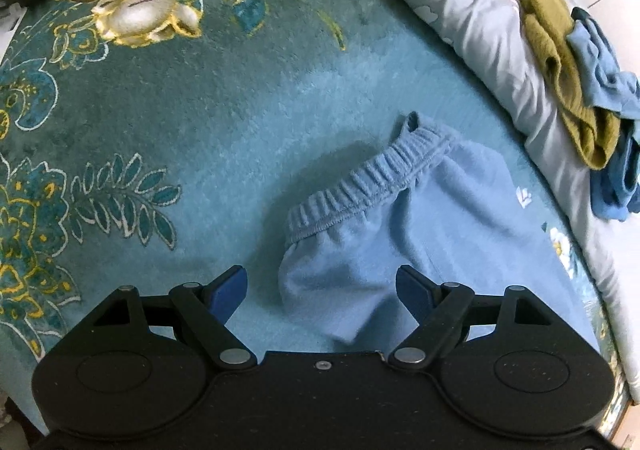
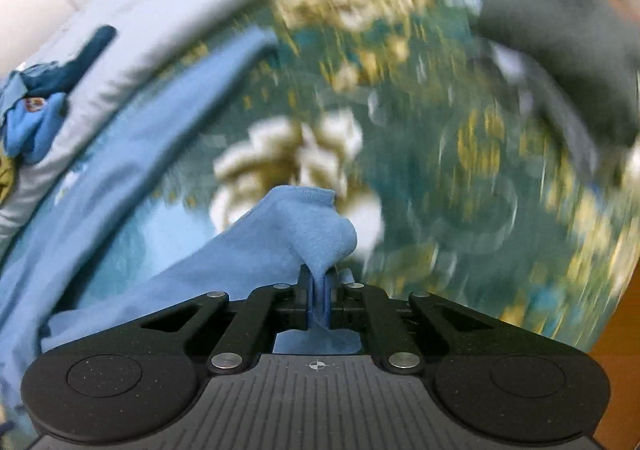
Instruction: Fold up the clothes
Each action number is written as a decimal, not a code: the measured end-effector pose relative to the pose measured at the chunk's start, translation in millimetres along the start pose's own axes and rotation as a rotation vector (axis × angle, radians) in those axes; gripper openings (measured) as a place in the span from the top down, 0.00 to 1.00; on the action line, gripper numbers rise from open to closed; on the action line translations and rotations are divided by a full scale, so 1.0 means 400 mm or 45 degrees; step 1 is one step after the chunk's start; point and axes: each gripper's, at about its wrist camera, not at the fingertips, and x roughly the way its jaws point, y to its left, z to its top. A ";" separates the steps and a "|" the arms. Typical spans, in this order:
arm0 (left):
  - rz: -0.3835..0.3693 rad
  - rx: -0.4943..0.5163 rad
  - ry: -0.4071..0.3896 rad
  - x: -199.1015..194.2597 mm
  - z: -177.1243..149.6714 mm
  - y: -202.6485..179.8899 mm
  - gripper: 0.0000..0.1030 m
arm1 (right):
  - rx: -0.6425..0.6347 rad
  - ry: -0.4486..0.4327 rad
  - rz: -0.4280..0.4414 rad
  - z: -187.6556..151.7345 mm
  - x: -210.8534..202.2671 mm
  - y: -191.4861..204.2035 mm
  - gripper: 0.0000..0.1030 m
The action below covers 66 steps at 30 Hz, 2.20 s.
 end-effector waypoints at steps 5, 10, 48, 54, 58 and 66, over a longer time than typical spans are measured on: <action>-0.009 -0.010 0.027 0.004 -0.004 0.023 0.22 | -0.048 -0.130 -0.137 0.120 -0.010 -0.040 0.97; -0.025 0.026 0.076 0.023 -0.040 0.025 0.22 | -0.094 -0.091 -0.218 0.173 0.062 -0.047 0.96; -0.090 -0.141 -0.192 -0.004 -0.116 -0.021 0.99 | 0.384 -0.074 0.002 0.092 0.101 -0.085 0.98; -0.059 -0.059 -0.208 -0.090 -0.113 0.051 0.98 | 0.292 -0.079 0.026 0.050 0.015 -0.068 0.98; -0.025 0.016 -0.142 -0.089 -0.137 0.080 0.97 | 0.294 -0.032 -0.058 0.006 0.002 -0.096 0.98; 0.010 0.195 -0.038 -0.057 -0.163 0.063 0.82 | 0.274 0.082 -0.169 -0.022 0.061 -0.118 0.97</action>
